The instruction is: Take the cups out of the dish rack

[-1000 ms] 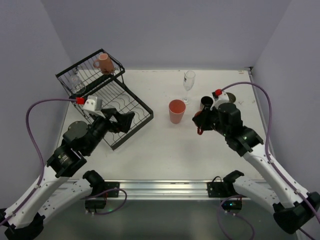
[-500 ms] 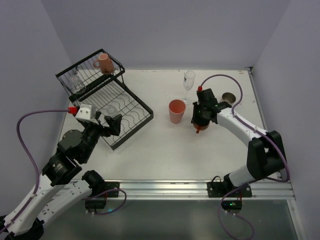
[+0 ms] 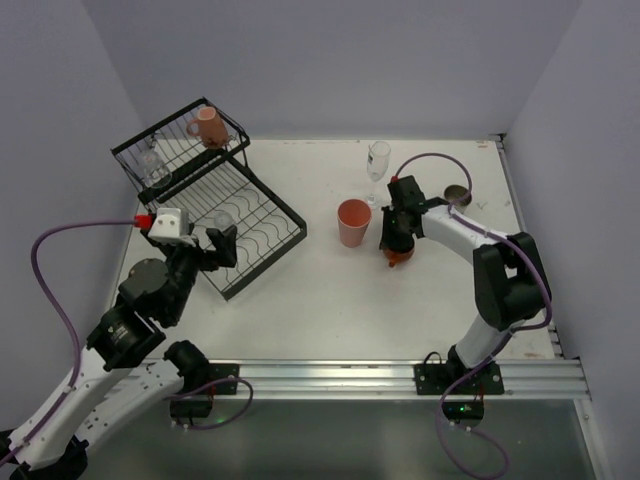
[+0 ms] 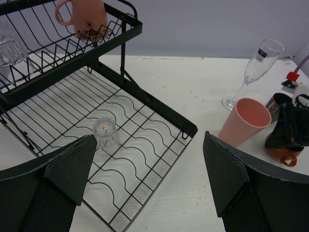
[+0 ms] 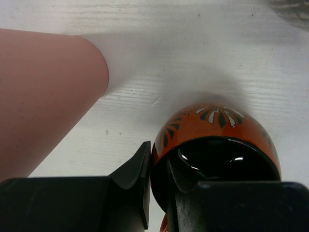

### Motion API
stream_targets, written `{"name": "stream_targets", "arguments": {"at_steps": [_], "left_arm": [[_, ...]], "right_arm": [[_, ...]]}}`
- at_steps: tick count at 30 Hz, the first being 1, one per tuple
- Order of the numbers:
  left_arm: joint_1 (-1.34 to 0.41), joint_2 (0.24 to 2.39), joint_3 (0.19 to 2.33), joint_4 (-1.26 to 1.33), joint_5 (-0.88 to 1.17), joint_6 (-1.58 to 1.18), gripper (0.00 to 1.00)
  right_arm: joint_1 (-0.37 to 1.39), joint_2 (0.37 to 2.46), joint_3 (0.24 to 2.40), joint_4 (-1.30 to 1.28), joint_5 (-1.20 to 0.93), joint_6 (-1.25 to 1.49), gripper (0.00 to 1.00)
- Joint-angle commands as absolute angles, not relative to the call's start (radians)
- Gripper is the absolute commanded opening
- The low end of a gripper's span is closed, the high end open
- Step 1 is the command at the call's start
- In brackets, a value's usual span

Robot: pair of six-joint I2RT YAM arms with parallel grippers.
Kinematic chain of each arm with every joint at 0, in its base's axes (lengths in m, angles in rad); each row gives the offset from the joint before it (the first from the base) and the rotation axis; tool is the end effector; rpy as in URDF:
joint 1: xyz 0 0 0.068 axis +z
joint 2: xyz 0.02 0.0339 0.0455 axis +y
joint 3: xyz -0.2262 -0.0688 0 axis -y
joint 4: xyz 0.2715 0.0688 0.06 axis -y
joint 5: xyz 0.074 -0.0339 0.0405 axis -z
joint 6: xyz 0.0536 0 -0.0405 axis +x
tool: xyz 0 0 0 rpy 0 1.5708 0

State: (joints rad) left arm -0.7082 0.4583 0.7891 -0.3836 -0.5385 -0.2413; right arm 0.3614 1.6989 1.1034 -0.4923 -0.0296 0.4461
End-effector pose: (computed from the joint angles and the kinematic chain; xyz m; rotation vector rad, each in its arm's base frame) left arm 0.1503 -0.0925 0.3522 -0.0366 1.6237 -0.2956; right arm 0.3423 0.1311 0.1222 0.1042 2.6914 0.2973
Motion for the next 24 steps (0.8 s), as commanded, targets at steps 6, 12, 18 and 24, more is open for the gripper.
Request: {"name": "stream_targets", "arguments": {"at_steps": [6, 12, 18, 24], "left_arm": [[-0.709, 0.538, 0.906, -0.368, -0.644, -0.23, 1.0], [-0.71, 0.67, 1.12, -0.38, -0.739, -0.21, 1.0], [-0.709, 0.842, 1.261, -0.367, -0.742, -0.221, 1.0], [-0.636, 1.018, 1.367, -0.331, -0.801, -0.199, 1.0]], "right_arm": [[0.36, 1.667, 1.112, -0.407, -0.032, 0.434, 0.42], [0.36, 1.592, 1.074, -0.385, -0.038, 0.429, 0.68], [0.362, 1.405, 1.04, -0.374, -0.052, 0.436, 0.75], [0.362, 1.163, 0.928, -0.308, -0.107, 0.48, 0.82]]}}
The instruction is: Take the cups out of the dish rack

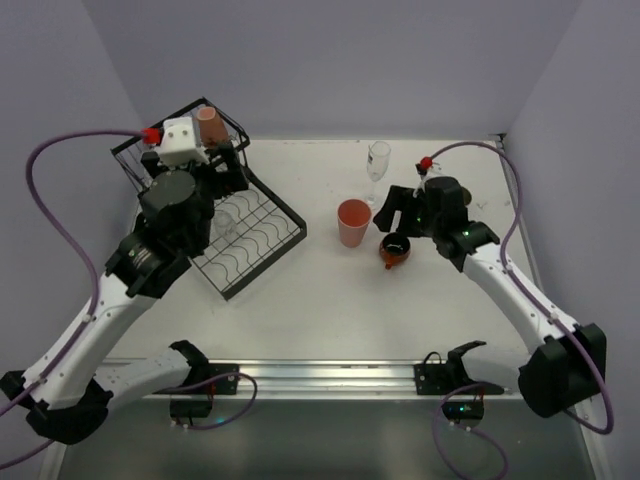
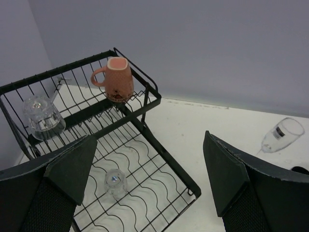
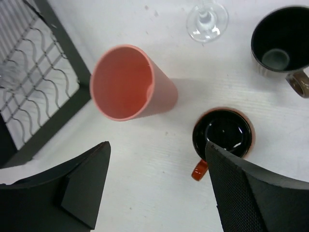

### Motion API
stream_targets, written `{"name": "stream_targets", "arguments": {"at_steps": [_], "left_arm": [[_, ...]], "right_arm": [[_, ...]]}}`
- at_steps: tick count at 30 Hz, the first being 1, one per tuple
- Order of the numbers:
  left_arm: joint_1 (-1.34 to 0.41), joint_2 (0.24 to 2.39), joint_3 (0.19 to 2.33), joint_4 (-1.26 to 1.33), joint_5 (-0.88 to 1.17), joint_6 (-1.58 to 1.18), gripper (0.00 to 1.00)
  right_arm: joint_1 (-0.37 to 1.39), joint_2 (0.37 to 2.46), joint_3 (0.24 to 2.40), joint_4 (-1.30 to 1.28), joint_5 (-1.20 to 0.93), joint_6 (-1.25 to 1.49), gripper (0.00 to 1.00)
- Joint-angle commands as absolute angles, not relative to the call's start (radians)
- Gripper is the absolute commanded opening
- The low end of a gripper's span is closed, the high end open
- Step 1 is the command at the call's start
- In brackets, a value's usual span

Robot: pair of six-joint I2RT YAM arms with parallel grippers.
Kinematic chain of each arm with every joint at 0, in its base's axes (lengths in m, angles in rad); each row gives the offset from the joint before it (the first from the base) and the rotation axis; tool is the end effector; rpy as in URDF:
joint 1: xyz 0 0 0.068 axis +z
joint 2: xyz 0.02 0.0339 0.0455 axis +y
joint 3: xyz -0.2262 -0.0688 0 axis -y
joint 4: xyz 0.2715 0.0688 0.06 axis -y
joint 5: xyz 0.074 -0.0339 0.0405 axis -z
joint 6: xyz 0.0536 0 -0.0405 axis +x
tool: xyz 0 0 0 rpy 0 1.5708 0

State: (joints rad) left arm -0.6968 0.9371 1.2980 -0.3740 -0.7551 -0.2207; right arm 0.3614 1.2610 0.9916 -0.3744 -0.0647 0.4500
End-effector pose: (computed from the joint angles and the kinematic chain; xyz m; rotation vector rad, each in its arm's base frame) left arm 0.2014 -0.1207 0.4463 -0.2129 1.5672 -0.1200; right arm 0.3081 0.1202 0.2380 0.0636 2.2620 0.5136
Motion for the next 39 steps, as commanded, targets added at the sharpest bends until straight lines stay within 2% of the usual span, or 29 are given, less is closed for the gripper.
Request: {"name": "stream_targets", "arguments": {"at_steps": [1, 4, 6, 11, 15, 22, 30, 39], "left_arm": [[-0.59, 1.047, 1.382, -0.337, -0.719, -0.209, 0.99], [-0.363, 1.173, 1.448, -0.371, -0.487, -0.274, 0.94], [-0.292, 1.274, 1.506, -0.376, -0.456, -0.273, 0.94], [-0.224, 1.455, 1.637, -0.383, -0.439, -0.268, 0.95], [-0.16, 1.633, 1.759, -0.432, -0.419, -0.279, 0.95], [-0.13, 1.749, 1.865, -0.404, -0.414, -0.322, 0.95], [-0.13, 1.86, 1.954, -0.385, -0.368, -0.241, 0.95], [-0.124, 1.914, 1.997, -0.417, -0.356, -0.184, 0.9]], "right_arm": [[0.364, 1.135, 0.904, -0.29, -0.123, 0.488, 0.82], [0.362, 1.028, 0.803, -0.213, -0.173, 0.543, 0.82], [0.364, 0.956, 0.723, -0.143, -0.215, 0.561, 0.82], [0.373, 0.85, 0.597, -0.022, -0.296, 0.624, 0.81], [0.377, 0.827, 0.581, -0.008, -0.305, 0.609, 0.8], [0.393, 0.825, 0.575, 0.02, -0.344, 0.615, 0.79], [0.403, 0.833, 0.58, 0.018, -0.339, 0.606, 0.79], [0.406, 0.847, 0.58, 0.018, -0.321, 0.601, 0.78]]}}
